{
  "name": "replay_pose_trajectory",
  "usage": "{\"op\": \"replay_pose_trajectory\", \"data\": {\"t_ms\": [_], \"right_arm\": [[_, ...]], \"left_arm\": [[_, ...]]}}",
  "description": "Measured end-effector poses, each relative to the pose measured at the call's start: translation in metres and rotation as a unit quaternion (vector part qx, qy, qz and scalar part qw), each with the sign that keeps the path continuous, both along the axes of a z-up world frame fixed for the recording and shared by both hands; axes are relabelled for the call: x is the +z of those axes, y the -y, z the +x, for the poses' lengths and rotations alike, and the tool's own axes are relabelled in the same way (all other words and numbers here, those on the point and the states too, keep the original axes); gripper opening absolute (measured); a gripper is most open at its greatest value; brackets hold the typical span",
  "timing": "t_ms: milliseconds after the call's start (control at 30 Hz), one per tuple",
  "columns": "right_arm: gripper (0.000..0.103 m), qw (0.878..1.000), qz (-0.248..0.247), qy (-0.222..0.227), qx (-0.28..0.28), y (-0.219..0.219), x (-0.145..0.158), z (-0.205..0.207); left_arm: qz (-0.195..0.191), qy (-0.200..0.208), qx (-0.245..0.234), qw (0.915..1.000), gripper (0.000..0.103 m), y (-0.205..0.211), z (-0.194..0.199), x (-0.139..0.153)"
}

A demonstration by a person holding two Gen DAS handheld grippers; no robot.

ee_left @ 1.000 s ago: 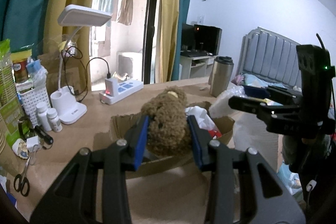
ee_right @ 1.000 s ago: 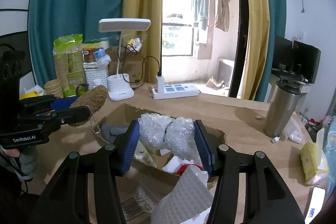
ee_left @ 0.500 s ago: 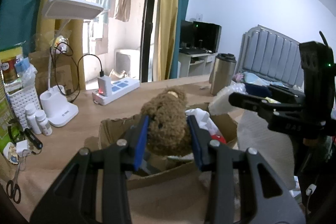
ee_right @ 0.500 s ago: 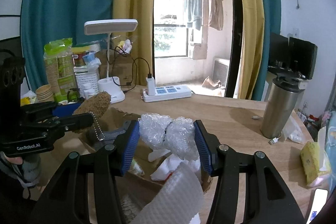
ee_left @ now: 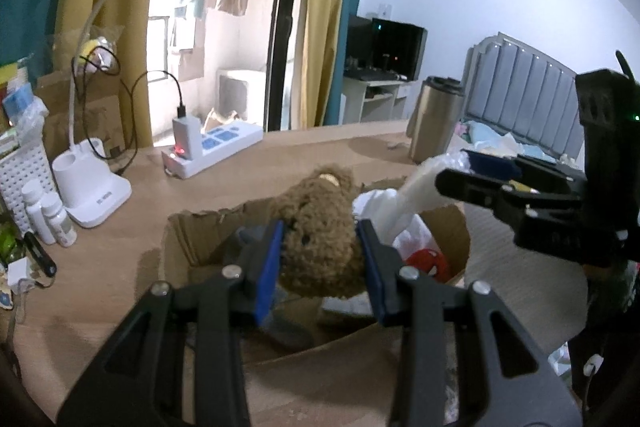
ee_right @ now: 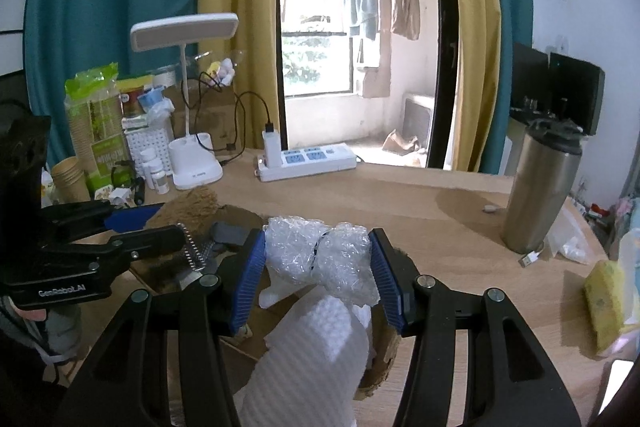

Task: Organize soft objects
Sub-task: 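Carry the bear and bubble wrap over the box and lower them in with both tools, then open both tools to release the bear and bubble wrap into the box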

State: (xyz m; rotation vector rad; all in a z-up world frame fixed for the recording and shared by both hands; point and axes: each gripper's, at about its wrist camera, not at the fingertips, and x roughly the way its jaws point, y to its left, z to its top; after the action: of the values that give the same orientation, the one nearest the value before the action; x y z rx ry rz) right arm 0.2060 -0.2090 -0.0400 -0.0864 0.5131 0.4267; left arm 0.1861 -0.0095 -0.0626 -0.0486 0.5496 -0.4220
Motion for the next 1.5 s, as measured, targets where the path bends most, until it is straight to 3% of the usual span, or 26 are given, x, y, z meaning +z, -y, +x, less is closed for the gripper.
{"op": "replay_pose_trajectory", "data": {"t_ms": [500, 1167, 1400, 1500], "right_arm": [[0.056, 0.999, -0.013, -0.030, 0.027, -0.017, -0.020, 0.017], [0.056, 1.000, 0.001, -0.017, 0.026, -0.017, -0.009, 0.009], [0.069, 0.999, -0.036, -0.023, 0.029, -0.027, -0.019, 0.005], [0.076, 0.999, -0.039, -0.015, 0.026, -0.021, -0.019, -0.004]], "left_arm": [[0.005, -0.052, 0.007, 0.9986, 0.041, 0.001, 0.023, -0.025], [-0.003, -0.055, 0.004, 0.9985, 0.041, -0.007, 0.019, -0.029], [-0.003, -0.059, 0.004, 0.9982, 0.042, -0.006, 0.019, -0.029], [-0.002, -0.065, 0.000, 0.9979, 0.049, -0.005, 0.019, -0.030]]}}
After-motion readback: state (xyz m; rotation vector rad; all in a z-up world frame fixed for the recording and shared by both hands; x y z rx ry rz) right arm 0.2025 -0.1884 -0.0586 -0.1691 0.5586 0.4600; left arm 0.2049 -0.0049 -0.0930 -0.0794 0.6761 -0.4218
